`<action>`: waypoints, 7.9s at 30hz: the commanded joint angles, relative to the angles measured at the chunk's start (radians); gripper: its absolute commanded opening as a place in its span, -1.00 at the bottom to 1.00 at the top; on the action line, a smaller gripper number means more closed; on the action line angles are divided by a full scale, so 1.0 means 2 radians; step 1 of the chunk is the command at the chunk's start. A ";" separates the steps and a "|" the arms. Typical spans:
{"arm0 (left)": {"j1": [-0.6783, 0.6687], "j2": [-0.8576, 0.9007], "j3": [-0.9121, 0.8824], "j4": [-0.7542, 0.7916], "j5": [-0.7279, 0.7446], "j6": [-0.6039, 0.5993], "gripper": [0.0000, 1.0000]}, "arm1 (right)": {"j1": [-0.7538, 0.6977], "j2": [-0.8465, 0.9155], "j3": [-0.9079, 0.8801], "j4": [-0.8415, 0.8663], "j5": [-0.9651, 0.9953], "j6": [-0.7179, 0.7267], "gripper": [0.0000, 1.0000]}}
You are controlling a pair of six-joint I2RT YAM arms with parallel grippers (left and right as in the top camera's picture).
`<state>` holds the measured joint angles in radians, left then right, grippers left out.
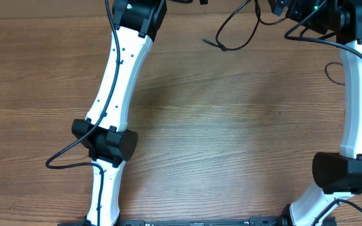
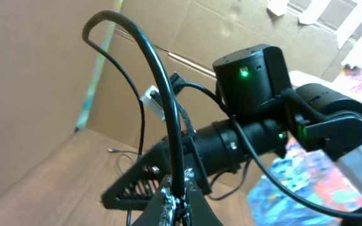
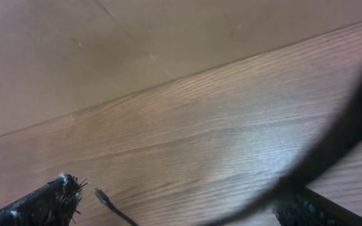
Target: Untangle cables
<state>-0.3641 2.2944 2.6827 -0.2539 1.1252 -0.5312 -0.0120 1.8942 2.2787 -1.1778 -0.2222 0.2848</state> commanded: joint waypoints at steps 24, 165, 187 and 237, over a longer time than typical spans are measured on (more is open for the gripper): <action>0.138 -0.195 0.008 -0.047 0.140 -0.178 -0.92 | -0.068 0.178 0.000 0.021 0.131 -0.001 0.79; -0.084 -0.051 0.008 -0.482 -0.535 0.202 1.00 | -0.443 -0.042 -0.425 0.295 0.207 0.091 -0.92; -0.083 -0.051 0.008 -0.470 -0.540 0.210 1.00 | -0.237 -0.174 -0.241 0.296 -0.084 -0.183 1.00; -0.083 -0.051 0.008 -0.540 -0.525 0.216 1.00 | -0.123 -0.750 -1.135 1.067 -0.113 -0.118 1.00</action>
<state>-0.5304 2.1979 2.6900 -1.3392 0.0681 -0.1192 -0.2546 0.3969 0.0185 1.0111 -0.3962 0.0284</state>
